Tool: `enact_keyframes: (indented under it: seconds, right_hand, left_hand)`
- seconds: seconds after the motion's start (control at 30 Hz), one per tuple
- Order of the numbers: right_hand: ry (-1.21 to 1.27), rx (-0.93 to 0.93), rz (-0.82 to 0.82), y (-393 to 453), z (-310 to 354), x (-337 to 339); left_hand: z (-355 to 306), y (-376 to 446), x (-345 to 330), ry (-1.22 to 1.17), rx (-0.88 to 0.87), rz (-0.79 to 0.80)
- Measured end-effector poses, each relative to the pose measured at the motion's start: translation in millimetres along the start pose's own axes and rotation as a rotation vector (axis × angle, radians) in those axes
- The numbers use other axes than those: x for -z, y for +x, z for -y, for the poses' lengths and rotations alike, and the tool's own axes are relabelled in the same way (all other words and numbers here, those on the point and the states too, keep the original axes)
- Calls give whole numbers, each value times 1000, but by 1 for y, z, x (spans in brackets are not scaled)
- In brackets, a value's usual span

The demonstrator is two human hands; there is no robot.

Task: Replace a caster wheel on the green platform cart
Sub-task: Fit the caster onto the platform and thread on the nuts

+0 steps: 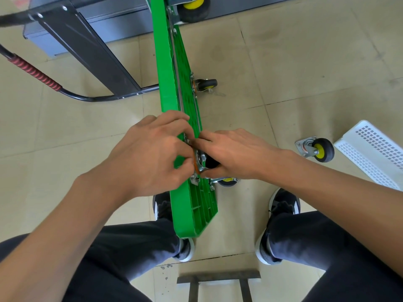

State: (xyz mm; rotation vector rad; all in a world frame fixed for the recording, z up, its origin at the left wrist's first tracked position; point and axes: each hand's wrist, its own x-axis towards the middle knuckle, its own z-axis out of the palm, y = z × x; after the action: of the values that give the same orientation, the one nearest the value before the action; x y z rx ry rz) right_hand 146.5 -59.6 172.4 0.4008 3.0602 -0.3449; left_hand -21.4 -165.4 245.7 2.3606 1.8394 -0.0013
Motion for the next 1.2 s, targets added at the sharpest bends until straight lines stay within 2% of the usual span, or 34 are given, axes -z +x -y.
enact_keyframes:
  seconds: [0.83,1.2]
  right_hand:
    - [137,-19,26,-3,-7,-2]
    - [70,-13,-7,-4,-8,-3]
  left_hand:
    - [-3,3,-3,40,12,44]
    - [-1,3,-3,26,12,46]
